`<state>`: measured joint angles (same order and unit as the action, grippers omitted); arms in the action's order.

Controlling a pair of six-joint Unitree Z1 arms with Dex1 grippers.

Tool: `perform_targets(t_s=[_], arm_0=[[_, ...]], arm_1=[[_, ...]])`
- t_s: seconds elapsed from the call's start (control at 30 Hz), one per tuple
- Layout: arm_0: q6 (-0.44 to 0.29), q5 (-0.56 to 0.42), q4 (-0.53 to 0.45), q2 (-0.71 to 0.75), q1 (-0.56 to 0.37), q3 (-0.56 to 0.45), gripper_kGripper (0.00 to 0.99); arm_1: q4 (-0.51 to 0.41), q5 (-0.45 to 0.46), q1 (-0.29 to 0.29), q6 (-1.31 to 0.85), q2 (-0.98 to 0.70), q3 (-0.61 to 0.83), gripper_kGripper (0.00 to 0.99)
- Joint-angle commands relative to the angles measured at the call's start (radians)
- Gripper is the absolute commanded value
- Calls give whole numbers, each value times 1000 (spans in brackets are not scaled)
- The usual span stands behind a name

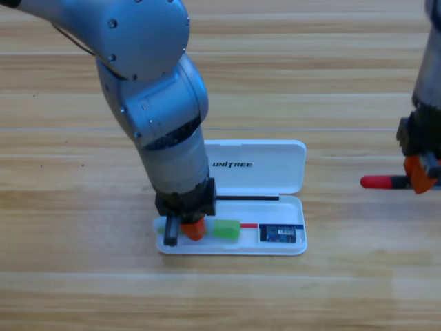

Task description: Clean up eraser and pencils

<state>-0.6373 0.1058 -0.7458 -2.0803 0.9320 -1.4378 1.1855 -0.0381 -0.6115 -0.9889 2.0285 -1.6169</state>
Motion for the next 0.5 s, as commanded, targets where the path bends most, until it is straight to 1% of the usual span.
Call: perform_targets(t_s=[0.03,0.2,0.5], arm_0=[[-10,17,-7,-23,19,-27,0],[-9,18,-33,-20,21,-61,0],[-1,11,-41,-20,24,-58,0]], arm_1=[[19,23,-36,12,-7,11,0],[19,23,-40,16,2,11,0],[19,23,-40,19,18,2,0]])
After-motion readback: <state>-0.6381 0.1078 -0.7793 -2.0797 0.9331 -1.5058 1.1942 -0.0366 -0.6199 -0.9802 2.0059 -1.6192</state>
